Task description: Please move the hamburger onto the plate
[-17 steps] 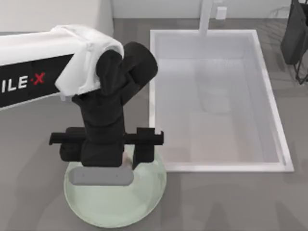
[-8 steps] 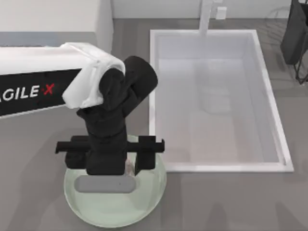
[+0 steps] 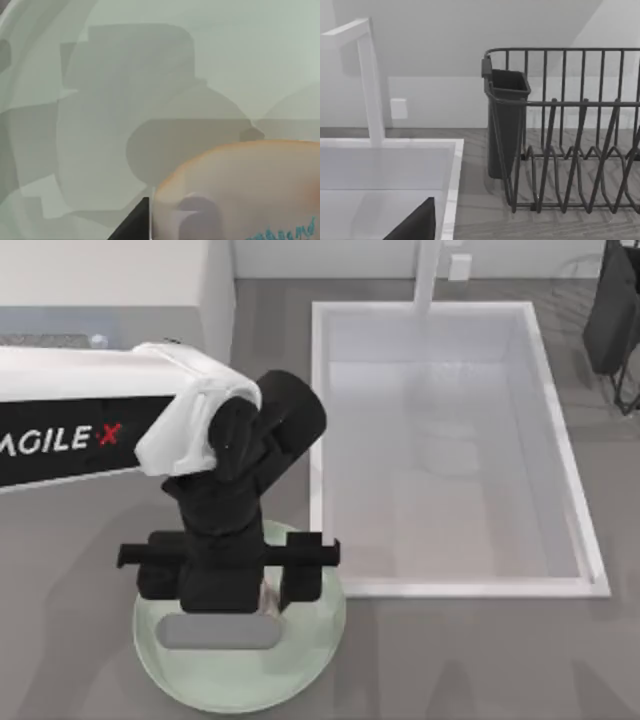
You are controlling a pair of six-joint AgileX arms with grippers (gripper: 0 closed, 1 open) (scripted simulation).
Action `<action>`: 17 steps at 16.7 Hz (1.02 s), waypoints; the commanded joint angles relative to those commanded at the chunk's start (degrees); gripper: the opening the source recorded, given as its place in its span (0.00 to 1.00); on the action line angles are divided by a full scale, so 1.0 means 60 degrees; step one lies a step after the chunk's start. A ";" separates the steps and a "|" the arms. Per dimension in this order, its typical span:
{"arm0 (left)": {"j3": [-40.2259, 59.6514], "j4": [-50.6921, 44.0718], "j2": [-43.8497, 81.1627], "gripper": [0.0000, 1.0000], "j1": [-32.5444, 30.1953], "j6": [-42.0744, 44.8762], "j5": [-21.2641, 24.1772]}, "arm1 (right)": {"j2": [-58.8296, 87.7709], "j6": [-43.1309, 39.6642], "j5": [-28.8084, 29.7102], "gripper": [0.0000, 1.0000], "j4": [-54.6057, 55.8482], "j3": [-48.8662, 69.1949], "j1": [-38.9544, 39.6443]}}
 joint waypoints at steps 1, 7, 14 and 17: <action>0.0000 0.0000 0.0000 0.23 0.0000 0.0000 0.0000 | 0.0000 0.0000 0.0000 1.00 0.0000 0.0000 0.0000; 0.0000 0.0000 0.0000 0.68 0.0000 0.0000 0.0000 | 0.0000 0.0000 0.0000 1.00 0.0000 0.0000 0.0000; 0.0000 0.0000 0.0000 1.00 0.0000 0.0000 0.0000 | 0.0000 0.0000 0.0000 1.00 0.0000 0.0000 0.0000; 0.0000 0.0000 0.0000 1.00 0.0000 0.0000 0.0000 | 0.0000 0.0000 0.0000 1.00 0.0000 0.0000 0.0000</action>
